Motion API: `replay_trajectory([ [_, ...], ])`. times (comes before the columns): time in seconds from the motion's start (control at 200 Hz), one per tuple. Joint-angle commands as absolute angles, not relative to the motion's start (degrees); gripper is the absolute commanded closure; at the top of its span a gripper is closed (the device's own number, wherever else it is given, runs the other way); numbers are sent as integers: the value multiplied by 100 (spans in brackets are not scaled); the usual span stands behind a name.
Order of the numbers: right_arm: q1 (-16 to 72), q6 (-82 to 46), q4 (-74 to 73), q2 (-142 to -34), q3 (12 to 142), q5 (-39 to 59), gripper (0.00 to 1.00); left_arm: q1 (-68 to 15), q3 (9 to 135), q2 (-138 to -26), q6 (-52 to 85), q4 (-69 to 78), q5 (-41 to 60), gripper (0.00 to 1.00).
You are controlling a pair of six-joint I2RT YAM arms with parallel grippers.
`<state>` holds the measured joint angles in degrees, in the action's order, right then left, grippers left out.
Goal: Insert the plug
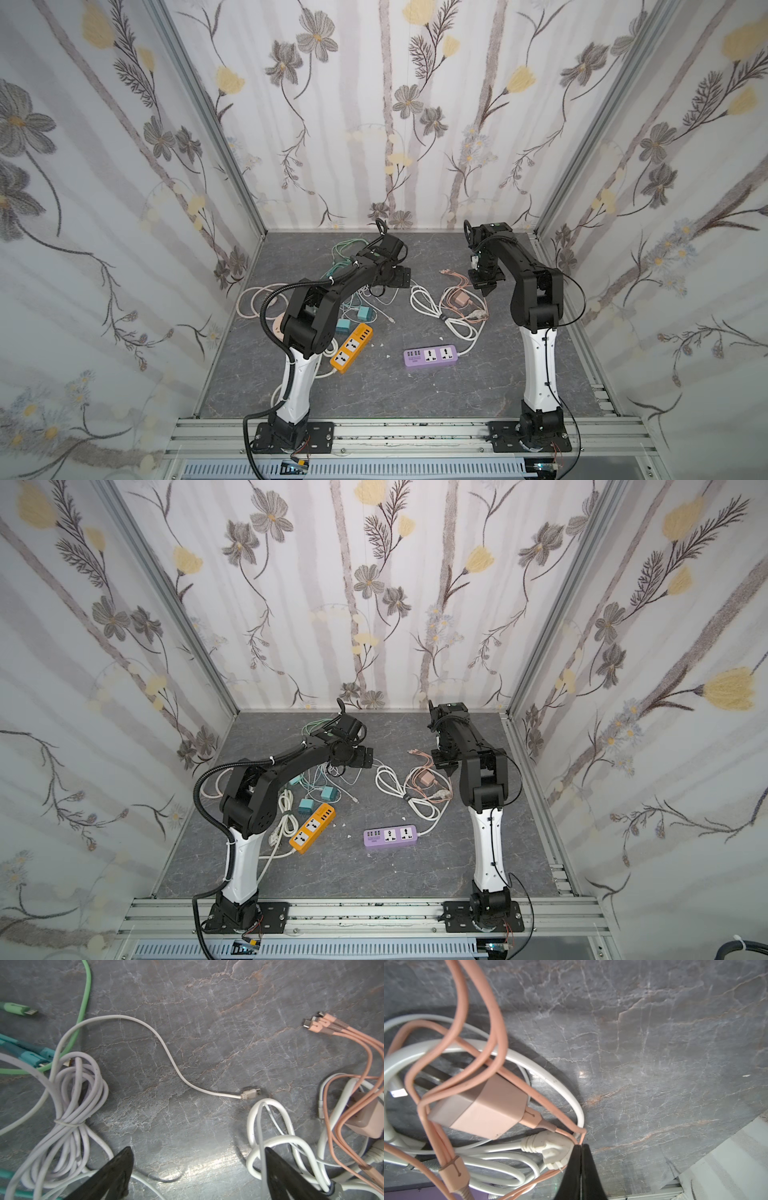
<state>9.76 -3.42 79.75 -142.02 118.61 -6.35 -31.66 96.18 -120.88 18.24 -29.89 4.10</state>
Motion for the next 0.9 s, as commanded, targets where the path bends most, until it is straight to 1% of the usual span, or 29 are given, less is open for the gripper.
replay_trajectory([
  [0.0,1054,-340,7452,-13826,11503,-320,94,-3163,9420,-11899,1852,-2657,608,7],
  [0.175,1215,-491,6953,-13214,10721,257,95,-3155,9154,-11772,1846,-2591,624,8],
  [0.255,1306,-590,6820,-13075,10530,353,95,-3155,9001,-11677,1846,-2540,554,8],
  [0.315,1406,-701,6664,-12991,10367,403,93,-3148,8900,-11614,1853,-2488,521,8],
  [0.425,1598,-1041,6182,-12828,9977,406,93,-3146,8751,-11529,1879,-2408,525,8],
  [0.485,1689,-1295,5844,-12742,9735,422,90,-3138,8704,-11509,1889,-2363,562,8],
  [0.56,1748,-1653,5377,-12630,9404,385,84,-3138,8687,-11522,1898,-2339,626,8],
  [0.595,1763,-1828,5131,-12559,9208,333,78,-3138,8688,-11526,1898,-2340,656,9],
  [0.645,1763,-2066,4751,-12433,8919,298,73,-3138,8698,-11554,1898,-2353,710,10],
  [0.675,1770,-2203,4540,-12362,8738,318,68,-3138,8706,-11566,1898,-2368,736,11],
  [0.785,1788,-2651,3954,-12177,8304,388,53,-3138,8688,-11611,1906,-2378,776,13],
  [0.854,1806,-2852,3710,-12130,8139,396,46,-3137,8690,-11647,1940,-2382,789,14],
  [0.894,1816,-2946,3622,-12120,8079,376,44,-3138,8692,-11667,1966,-2382,825,15],
])
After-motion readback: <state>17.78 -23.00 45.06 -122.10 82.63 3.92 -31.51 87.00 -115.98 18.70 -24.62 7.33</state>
